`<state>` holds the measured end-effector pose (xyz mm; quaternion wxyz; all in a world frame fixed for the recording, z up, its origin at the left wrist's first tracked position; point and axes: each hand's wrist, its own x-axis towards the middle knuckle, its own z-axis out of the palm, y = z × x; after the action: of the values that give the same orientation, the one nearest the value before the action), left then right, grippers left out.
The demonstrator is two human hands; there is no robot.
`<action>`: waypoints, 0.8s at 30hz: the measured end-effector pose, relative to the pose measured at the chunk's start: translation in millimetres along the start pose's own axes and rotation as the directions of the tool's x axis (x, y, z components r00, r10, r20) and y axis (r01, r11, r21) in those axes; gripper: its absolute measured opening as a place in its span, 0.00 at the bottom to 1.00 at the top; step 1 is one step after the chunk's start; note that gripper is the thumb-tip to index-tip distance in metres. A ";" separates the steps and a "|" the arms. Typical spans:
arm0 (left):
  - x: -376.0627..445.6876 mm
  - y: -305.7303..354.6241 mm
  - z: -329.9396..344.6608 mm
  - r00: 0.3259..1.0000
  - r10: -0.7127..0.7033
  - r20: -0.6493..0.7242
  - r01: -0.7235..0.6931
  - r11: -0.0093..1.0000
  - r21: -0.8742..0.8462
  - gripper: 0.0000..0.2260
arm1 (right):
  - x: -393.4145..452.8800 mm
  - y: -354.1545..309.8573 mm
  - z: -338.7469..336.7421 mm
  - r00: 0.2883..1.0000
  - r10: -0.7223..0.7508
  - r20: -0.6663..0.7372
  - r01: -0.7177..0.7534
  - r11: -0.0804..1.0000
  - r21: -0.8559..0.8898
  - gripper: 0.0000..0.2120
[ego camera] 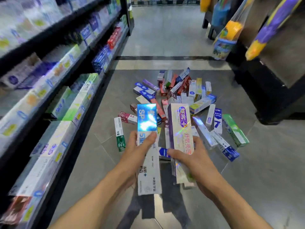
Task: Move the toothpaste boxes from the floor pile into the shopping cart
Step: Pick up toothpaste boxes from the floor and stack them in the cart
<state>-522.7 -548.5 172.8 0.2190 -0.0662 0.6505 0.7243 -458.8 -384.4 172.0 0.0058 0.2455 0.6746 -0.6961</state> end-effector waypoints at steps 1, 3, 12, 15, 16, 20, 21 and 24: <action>-16.0 32.8 7.6 1.000 0.001 0.004 -0.001 1.000 -0.007 0.17 | -14.6 -32.5 -3.5 1.000 -0.005 0.007 0.005 1.000 0.013 0.32; -49.0 101.7 25.0 0.999 0.023 0.032 -0.022 1.000 -0.021 0.18 | -42.9 -100.6 -11.4 1.000 -0.024 0.011 0.024 1.000 0.017 0.31; -208.4 403.2 102.0 0.960 0.078 0.267 -0.071 0.997 -0.035 0.27 | -183.2 -413.6 -54.2 0.989 -0.148 -0.016 0.146 0.987 -0.063 0.28; -254.8 480.4 121.5 0.954 0.142 0.264 -0.135 0.990 -0.047 0.28 | -230.5 -495.4 -64.1 0.977 -0.211 -0.017 0.210 0.975 -0.073 0.26; -268.6 500.8 126.6 0.953 0.168 0.253 -0.158 0.986 -0.058 0.27 | -244.6 -516.6 -67.1 0.971 -0.241 -0.010 0.239 0.968 -0.072 0.25; -317.0 568.4 143.5 0.923 0.287 0.257 -0.271 0.958 -0.096 0.21 | -292.8 -582.4 -71.5 0.950 -0.312 -0.027 0.311 0.950 -0.038 0.26; -326.6 580.6 146.9 0.914 0.309 0.263 -0.293 0.951 -0.100 0.20 | -302.5 -593.8 -71.6 0.944 -0.327 -0.043 0.326 0.945 -0.029 0.27; -347.3 606.4 152.5 0.882 0.368 0.293 -0.344 0.930 -0.132 0.21 | -327.2 -620.1 -70.2 0.923 -0.374 -0.094 0.375 0.927 -0.011 0.32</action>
<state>-427.5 -515.8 881.0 0.1798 0.1617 0.5803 0.7777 -358.0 -368.4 869.2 -0.1599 0.1445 0.7060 -0.6746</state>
